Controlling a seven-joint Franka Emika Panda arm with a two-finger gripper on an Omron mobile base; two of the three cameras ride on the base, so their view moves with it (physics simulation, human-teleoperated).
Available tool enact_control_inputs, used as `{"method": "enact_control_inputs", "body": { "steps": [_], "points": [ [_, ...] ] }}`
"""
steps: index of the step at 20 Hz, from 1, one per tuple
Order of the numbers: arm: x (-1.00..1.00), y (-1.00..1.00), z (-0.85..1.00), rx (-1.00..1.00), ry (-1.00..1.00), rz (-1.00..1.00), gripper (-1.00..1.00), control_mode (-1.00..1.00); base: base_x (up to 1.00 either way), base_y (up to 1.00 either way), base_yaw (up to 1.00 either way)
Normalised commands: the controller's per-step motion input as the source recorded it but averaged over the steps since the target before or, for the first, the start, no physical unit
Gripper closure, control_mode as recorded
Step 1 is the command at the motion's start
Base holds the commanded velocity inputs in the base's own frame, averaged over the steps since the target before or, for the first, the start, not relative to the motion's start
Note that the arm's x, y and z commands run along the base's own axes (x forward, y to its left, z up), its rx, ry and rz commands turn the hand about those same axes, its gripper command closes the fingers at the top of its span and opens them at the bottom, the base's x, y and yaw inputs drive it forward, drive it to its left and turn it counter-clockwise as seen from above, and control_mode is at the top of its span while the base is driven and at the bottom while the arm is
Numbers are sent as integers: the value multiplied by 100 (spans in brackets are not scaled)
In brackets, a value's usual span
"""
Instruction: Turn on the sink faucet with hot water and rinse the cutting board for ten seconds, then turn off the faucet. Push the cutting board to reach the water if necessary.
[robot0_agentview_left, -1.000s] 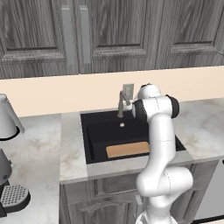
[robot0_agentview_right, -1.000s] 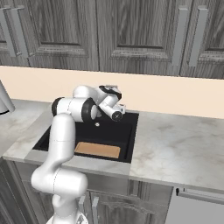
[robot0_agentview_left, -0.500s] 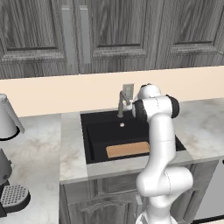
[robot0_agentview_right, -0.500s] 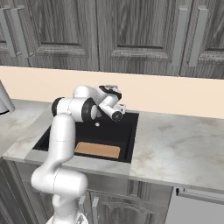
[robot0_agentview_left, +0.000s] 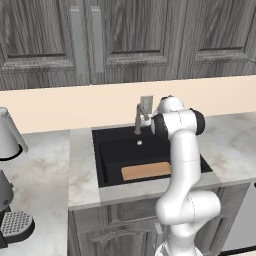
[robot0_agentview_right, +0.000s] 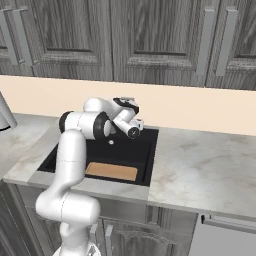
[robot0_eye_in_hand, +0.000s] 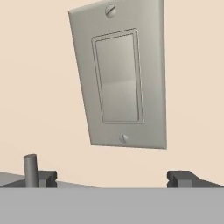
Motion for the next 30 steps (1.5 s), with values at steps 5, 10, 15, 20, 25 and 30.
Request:
{"method": "enact_control_inputs", "body": {
  "steps": [5,10,15,20,25,30],
  "points": [
    [0,0,0,0,0,0,-100,-100,0,0,0],
    [0,0,0,0,0,0,-100,-100,0,0,0],
    [0,0,0,0,0,0,-100,-100,0,0,0],
    [0,0,0,0,0,0,-100,-100,0,0,0],
    [0,0,0,0,0,0,-100,-100,0,0,0],
    [0,0,0,0,0,0,-100,-100,0,0,0]
  ]
}}
